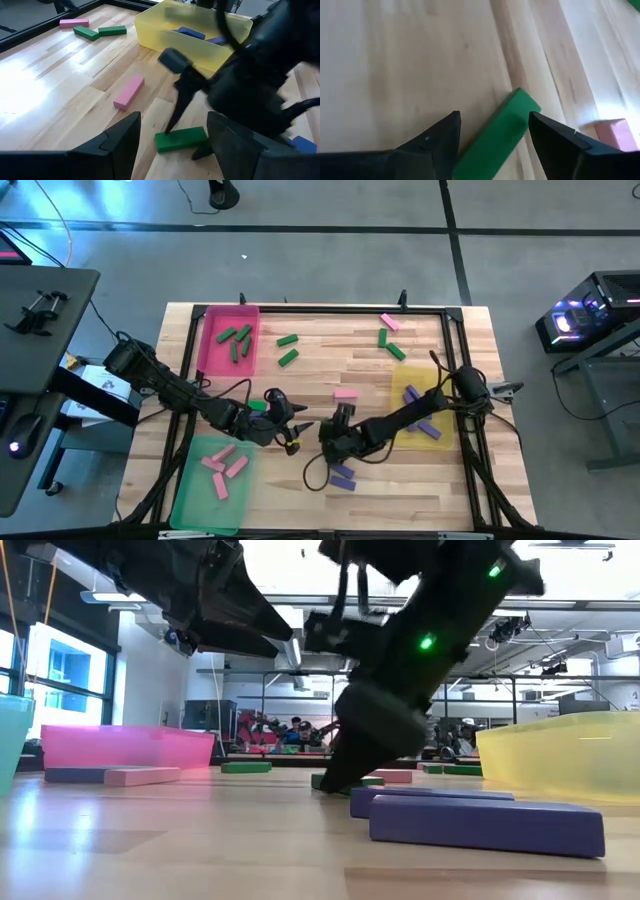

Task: Sort blocks
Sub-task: Put the green block into the pink bin

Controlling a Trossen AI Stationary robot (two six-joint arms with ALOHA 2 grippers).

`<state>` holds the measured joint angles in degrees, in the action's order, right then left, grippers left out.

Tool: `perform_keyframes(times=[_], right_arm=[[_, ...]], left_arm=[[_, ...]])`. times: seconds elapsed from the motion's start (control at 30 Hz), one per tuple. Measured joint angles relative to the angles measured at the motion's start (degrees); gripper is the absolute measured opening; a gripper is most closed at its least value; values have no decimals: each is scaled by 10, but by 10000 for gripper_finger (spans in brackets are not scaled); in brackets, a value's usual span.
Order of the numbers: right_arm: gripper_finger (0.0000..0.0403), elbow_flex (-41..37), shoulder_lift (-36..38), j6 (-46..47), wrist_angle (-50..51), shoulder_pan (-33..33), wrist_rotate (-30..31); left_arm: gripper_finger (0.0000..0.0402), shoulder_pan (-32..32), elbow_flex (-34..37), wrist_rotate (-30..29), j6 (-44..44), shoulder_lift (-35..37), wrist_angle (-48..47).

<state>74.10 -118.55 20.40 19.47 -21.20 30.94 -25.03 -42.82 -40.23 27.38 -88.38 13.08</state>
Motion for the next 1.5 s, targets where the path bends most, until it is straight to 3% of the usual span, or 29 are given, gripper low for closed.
perform_keyframes(times=[0.2, 0.33, 0.47, 0.63, 0.73, 0.93, 1.2, 1.5], right_arm=[[215, -2, 29, -3, 21, -12, 20], [215, -57, 58, 68, -2, -13, 28], [215, -139, 76, 143, -118, -21, 3], [215, -227, 77, 158, -316, -23, -17], [215, -253, 77, 157, -366, -20, -21], [215, -261, 92, 129, -349, -15, 8], [215, -262, 178, 95, -313, -18, 25], [215, -262, 129, 128, -342, -23, -6]], left_arm=[[218, -10, 0, 0, 0, 0, 0], [218, -16, 0, 0, -1, 0, 0], [218, -17, 0, 0, -3, 0, 1], [218, -12, 0, 0, -5, 0, 2], [218, -9, 0, -1, -5, 0, 3], [218, -5, 0, -1, -2, 0, 5], [218, -5, 0, -1, 1, 0, 6], [218, -5, 0, -1, 4, 0, 6]])
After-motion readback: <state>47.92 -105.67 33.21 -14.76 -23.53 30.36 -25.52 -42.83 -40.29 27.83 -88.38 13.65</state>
